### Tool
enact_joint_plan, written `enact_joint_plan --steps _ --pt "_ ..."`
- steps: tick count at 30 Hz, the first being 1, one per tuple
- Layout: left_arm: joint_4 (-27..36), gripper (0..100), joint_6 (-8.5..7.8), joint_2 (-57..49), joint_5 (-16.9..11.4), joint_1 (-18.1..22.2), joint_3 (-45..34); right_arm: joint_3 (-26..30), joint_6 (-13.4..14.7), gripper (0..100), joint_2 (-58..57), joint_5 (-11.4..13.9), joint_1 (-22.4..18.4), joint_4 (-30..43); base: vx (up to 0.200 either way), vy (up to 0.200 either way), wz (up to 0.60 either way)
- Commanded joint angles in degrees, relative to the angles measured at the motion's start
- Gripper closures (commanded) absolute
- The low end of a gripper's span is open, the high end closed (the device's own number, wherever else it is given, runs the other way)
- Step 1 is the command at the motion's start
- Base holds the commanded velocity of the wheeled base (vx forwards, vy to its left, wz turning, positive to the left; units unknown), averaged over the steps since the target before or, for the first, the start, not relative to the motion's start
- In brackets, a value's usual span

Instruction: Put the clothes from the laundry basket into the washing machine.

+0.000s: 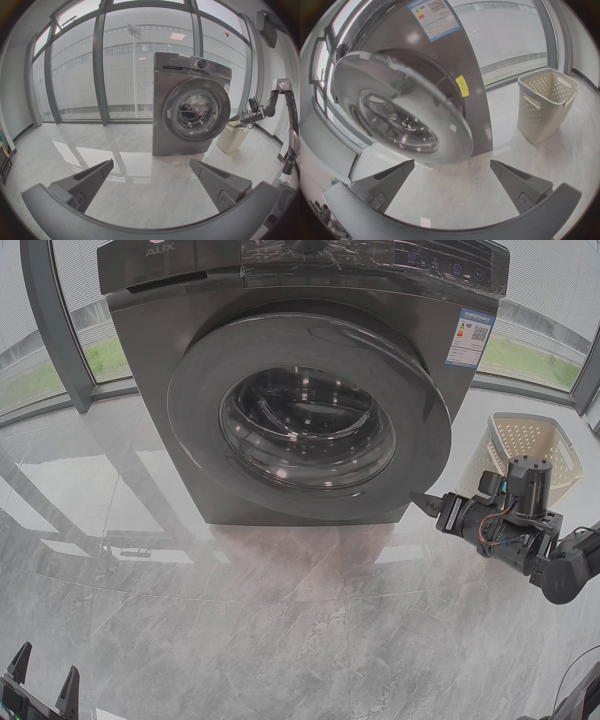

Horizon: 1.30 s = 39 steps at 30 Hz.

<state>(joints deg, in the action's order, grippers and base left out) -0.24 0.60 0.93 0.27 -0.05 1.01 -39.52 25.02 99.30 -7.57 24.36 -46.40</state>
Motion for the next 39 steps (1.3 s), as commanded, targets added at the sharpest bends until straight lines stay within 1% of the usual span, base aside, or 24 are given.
enact_joint_plan --steps 1,2,4,6,8,9,10,11,21,25,31,33,39 --pt "-0.02 0 0.02 -0.66 0.00 -0.04 -1.01 3.14 -0.41 0 -0.87 0.01 2.63 -0.36 0.000 0.000 0.00" --pt "-0.02 0 0.02 -0.66 0.00 0.05 -1.01 3.14 -0.41 0 -0.87 0.01 2.71 -0.45 0.000 0.000 0.00" --pt "-0.02 0 0.02 -0.75 0.00 0.05 -1.01 2.43 -0.14 0 -2.10 0.28 4.82 -0.54 0.000 0.000 0.00" --pt "-0.02 0 0.02 -0.66 0.00 0.05 -1.01 1.11 0.03 0 -2.27 0.28 5.44 -0.62 0.000 0.000 0.00" --pt "-0.02 0 0.02 -0.75 0.00 0.05 -1.01 -1.87 0.12 0 -2.19 0.28 4.91 -0.62 0.100 0.000 0.00" --pt "-0.02 0 0.02 -0.75 0.00 0.05 -1.01 -1.87 0.12 0 -2.19 0.28 4.91 -0.62 0.200 0.000 0.00" --pt "-0.02 0 0.02 -0.75 0.00 0.05 -1.01 -4.51 0.12 0 -2.10 0.28 4.82 -0.54 0.200 0.000 0.00" --pt "-0.02 0 0.02 -0.75 0.00 0.05 -1.01 -5.39 0.03 0 -2.01 0.28 4.73 -0.54 0.200 0.000 0.00" --pt "-0.02 0 0.11 -0.66 0.00 0.05 -1.01 -7.85 -0.14 0 -1.92 0.28 4.65 -0.54 0.200 0.000 0.00" --pt "-0.02 0 0.11 -0.66 0.00 0.05 -1.01 -9.78 -0.14 0 -1.92 0.28 4.65 -0.54 0.200 0.000 0.00" --pt "-0.02 0 0.19 -0.66 -0.09 0.05 -1.01 -12.16 -0.14 0 -2.01 0.01 3.86 -0.54 0.000 0.000 0.00" --pt "-0.02 0 0.37 -0.66 -0.09 -0.04 -1.01 -11.98 -0.14 0 -2.01 -0.08 3.68 -0.54 0.000 0.000 0.00" --pt "-0.02 0 0.19 -0.66 -0.09 -0.04 -1.01 -11.81 -0.23 0 -2.36 -0.16 3.68 -0.54 0.000 0.000 0.00"
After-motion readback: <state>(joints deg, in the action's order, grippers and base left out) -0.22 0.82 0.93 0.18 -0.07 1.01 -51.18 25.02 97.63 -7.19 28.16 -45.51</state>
